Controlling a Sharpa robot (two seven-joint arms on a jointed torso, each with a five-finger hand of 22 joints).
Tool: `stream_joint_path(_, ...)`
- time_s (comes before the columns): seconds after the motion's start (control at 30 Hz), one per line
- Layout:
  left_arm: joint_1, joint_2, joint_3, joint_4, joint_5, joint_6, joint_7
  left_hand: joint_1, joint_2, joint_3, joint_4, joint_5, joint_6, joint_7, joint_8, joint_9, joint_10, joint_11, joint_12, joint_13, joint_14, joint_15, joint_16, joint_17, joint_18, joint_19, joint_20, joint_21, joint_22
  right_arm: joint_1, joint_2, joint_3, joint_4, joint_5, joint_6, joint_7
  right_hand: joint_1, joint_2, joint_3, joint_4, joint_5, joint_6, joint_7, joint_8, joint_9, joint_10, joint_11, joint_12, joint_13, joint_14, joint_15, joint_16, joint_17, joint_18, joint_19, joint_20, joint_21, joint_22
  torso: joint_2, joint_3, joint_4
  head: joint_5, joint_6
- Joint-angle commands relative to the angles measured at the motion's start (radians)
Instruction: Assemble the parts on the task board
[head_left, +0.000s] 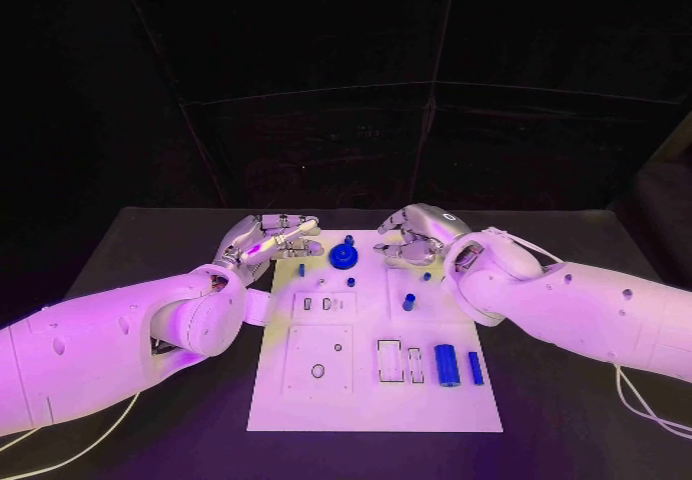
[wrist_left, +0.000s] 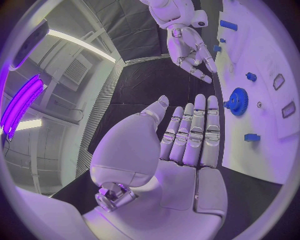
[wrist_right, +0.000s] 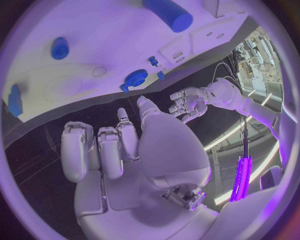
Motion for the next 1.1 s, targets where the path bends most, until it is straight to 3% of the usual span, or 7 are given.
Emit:
stream_joint_path(0.03, 0.002, -0.001, 0.001, 0.001, 0.000, 0.011, 0.007, 0.009, 0.003, 0.001, -0.004, 0.001, 0.001, 0.004, -0.005, 0.000, 0.004, 0.003, -0.004, 0.000, -0.003, 0.004, -0.004, 0.001, 0.014, 0.010, 0.000, -0.005, -0.001, 0.003, -0.062, 0.000, 0.031, 0.278, -0.060, 0.175, 0.018, -0.009, -0.003, -0.015, -0.010, 0.012, -0.001, 0.005, 0.000, -0.010, -0.001, -0.008, 0.053, 0.099, 0.004, -0.006, 0.236, -0.010, 0.004, 0.004, -0.005, 0.052, -0.003, 0.0036, -0.0099, 0.002, 0.004)
stream_joint_path(0.17, 0.002, 0.000, 0.001, -0.001, 0.000, 0.012, 0.007, 0.009, 0.003, 0.001, -0.005, 0.001, 0.001, 0.004, -0.005, 0.000, 0.004, 0.003, -0.005, 0.000, -0.003, 0.004, -0.004, 0.002, 0.014, 0.010, 0.000, -0.005, -0.001, 0.003, -0.137, 0.000, 0.040, 0.374, -0.020, 0.217, 0.033, -0.028, -0.012, -0.033, -0.023, 0.017, -0.001, 0.007, -0.002, -0.017, -0.001, -0.015, 0.046, 0.099, 0.004, -0.006, 0.236, -0.010, 0.001, 0.004, -0.008, 0.048, -0.006, 0.0069, -0.0192, 0.001, 0.009)
stream_joint_path(0.37, 0.001, 0.005, 0.001, -0.002, 0.000, 0.014, 0.007, 0.009, 0.003, 0.001, -0.005, 0.001, 0.001, 0.004, -0.005, 0.000, 0.004, 0.003, -0.005, 0.000, -0.003, 0.004, -0.004, 0.002, 0.014, 0.010, 0.000, -0.005, -0.001, 0.003, -0.196, -0.001, -0.001, 0.320, 0.037, 0.270, 0.051, -0.041, -0.017, -0.049, -0.026, 0.010, -0.001, 0.002, -0.007, -0.022, -0.001, -0.021, 0.041, 0.100, 0.004, -0.005, 0.239, -0.010, 0.002, 0.004, -0.008, 0.049, -0.006, 0.0101, -0.0271, -0.011, 0.016)
stream_joint_path(0.47, 0.001, 0.009, 0.001, -0.004, 0.000, 0.016, 0.008, 0.010, 0.003, 0.002, -0.007, 0.001, 0.002, 0.003, -0.006, 0.000, 0.004, 0.003, -0.005, 0.000, -0.003, 0.004, -0.005, 0.002, 0.014, 0.010, 0.000, -0.005, -0.001, 0.003, -0.205, -0.001, -0.029, 0.296, 0.054, 0.288, 0.057, -0.044, -0.019, -0.053, -0.026, 0.006, -0.001, 0.000, -0.008, -0.023, -0.001, -0.023, 0.040, 0.100, 0.004, -0.005, 0.240, -0.010, 0.002, 0.004, -0.008, 0.049, -0.004, 0.0098, -0.0220, -0.031, 0.015)
stream_joint_path(0.67, 0.001, 0.012, 0.000, -0.007, 0.000, 0.017, 0.007, 0.010, 0.003, 0.002, -0.007, 0.001, 0.002, 0.003, -0.006, 0.000, 0.004, 0.003, -0.005, 0.000, -0.003, 0.004, -0.005, 0.002, 0.014, 0.010, 0.000, -0.005, -0.001, 0.001, -0.196, -0.001, -0.091, 0.277, 0.079, 0.302, 0.064, -0.042, -0.018, -0.056, -0.025, 0.001, -0.001, -0.003, -0.010, -0.024, -0.001, -0.024, 0.038, 0.100, 0.003, -0.004, 0.241, -0.010, 0.002, 0.004, -0.008, 0.050, -0.005, 0.0088, -0.0189, -0.048, 0.017)
stream_joint_path(0.77, 0.001, 0.012, 0.000, -0.009, 0.000, 0.019, 0.006, 0.010, 0.003, 0.002, -0.007, 0.001, 0.002, 0.003, -0.006, 0.000, 0.004, 0.003, -0.005, 0.000, -0.003, 0.004, -0.005, 0.002, 0.014, 0.010, 0.000, -0.005, -0.001, -0.006, -0.190, -0.001, -0.110, 0.256, 0.080, 0.302, 0.065, -0.041, -0.018, -0.056, -0.025, -0.002, -0.001, -0.005, -0.011, -0.024, -0.001, -0.025, 0.038, 0.100, 0.003, -0.004, 0.241, -0.010, 0.002, 0.004, -0.008, 0.049, -0.005, 0.0065, -0.0176, -0.049, 0.014)
stream_joint_path(1.1, 0.001, 0.013, 0.000, -0.014, 0.000, 0.024, 0.003, 0.010, 0.003, 0.002, -0.007, 0.001, 0.002, 0.003, -0.006, 0.000, 0.004, 0.003, -0.005, 0.000, -0.003, 0.004, -0.005, 0.002, 0.014, 0.010, 0.000, -0.005, -0.001, -0.030, -0.160, -0.002, -0.157, 0.224, 0.092, 0.304, 0.074, -0.039, -0.017, -0.061, -0.024, -0.010, -0.002, -0.009, -0.012, -0.025, -0.002, -0.027, 0.036, 0.100, 0.003, -0.005, 0.240, -0.010, 0.002, 0.003, -0.009, 0.048, -0.004, 0.0056, -0.0188, -0.045, 0.012)
